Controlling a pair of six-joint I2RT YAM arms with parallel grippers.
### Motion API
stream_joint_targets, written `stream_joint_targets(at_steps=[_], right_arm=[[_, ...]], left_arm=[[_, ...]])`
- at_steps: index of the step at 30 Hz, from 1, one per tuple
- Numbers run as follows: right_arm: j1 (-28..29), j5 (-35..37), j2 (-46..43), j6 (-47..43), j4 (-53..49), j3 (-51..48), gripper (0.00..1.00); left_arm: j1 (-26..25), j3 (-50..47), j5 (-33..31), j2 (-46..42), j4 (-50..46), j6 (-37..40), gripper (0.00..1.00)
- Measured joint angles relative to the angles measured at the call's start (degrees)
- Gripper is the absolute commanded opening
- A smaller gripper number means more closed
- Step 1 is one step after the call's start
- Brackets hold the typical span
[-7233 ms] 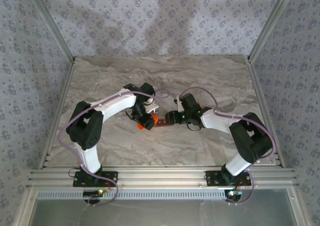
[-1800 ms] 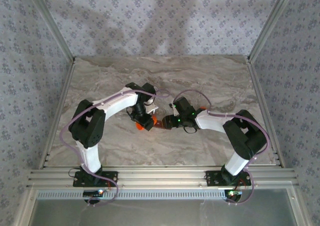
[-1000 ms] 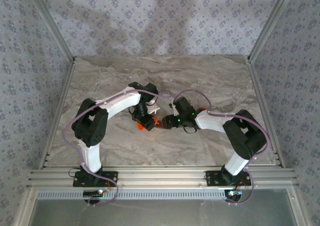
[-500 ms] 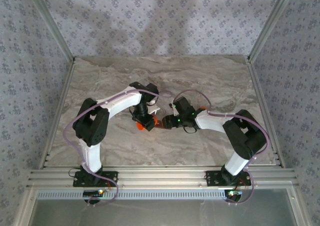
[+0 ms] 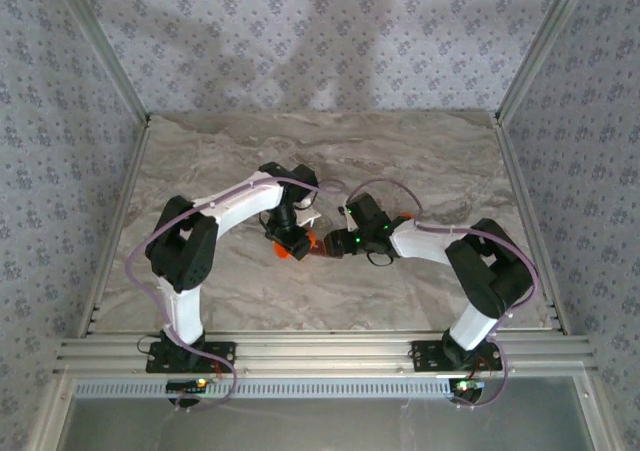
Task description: Sort the pills into containers
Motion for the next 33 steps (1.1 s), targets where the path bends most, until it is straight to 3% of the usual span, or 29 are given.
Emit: stream_joint_targets(at_steps=[15,33], right_arm=[[0.0,0.0,0.0,0.0,0.0,0.0,0.72],[0.0,0.0,0.5,0.7,0.0,0.5,0.71]], left_arm=[[0.1,-3.0,0.0,-1.5,2.3,0.0,0.0],[1.6,-14.6,3.4,-10.6,14.3,-1.9,0.0]])
